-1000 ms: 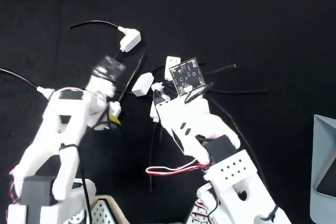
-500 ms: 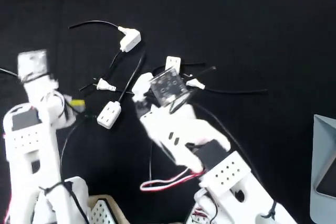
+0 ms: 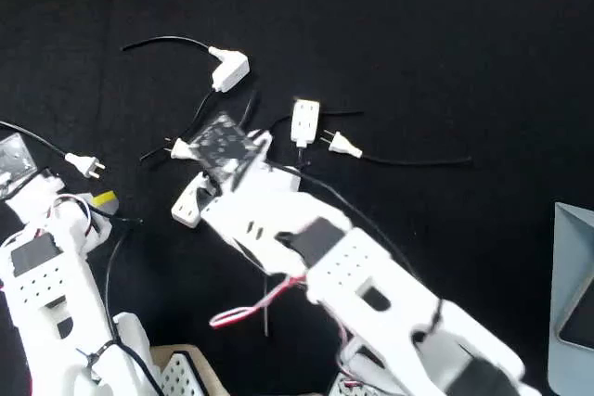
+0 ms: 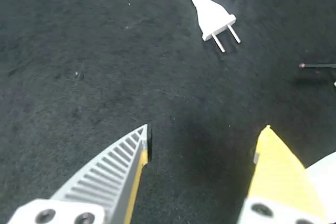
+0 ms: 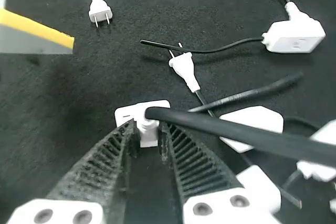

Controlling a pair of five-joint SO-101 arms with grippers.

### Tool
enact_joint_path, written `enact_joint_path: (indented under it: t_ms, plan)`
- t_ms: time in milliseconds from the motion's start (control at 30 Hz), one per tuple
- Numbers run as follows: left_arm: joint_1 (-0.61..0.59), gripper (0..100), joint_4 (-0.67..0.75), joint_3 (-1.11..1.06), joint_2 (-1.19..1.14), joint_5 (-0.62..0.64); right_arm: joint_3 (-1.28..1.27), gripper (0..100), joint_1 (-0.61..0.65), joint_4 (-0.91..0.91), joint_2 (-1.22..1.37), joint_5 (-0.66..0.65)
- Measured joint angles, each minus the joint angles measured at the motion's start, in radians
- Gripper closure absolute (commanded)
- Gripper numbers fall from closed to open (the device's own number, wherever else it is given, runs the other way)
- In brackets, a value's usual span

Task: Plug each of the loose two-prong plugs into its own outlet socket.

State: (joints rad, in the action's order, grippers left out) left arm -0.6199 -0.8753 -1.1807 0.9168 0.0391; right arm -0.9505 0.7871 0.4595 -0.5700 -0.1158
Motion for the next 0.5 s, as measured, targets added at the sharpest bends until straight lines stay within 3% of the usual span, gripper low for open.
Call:
enact_joint_path:
  t_ms: [200, 500]
  plan:
    - [0.0, 68, 0.06, -0.034, 0.0, 0.0, -0.005, 98.6, 0.048, -0.192, 0.167, -0.054]
    - [0.0, 68, 0.069, -0.035, -0.002, 0.0, -0.005, 98.6, 0.074, -0.221, 0.322, -0.06]
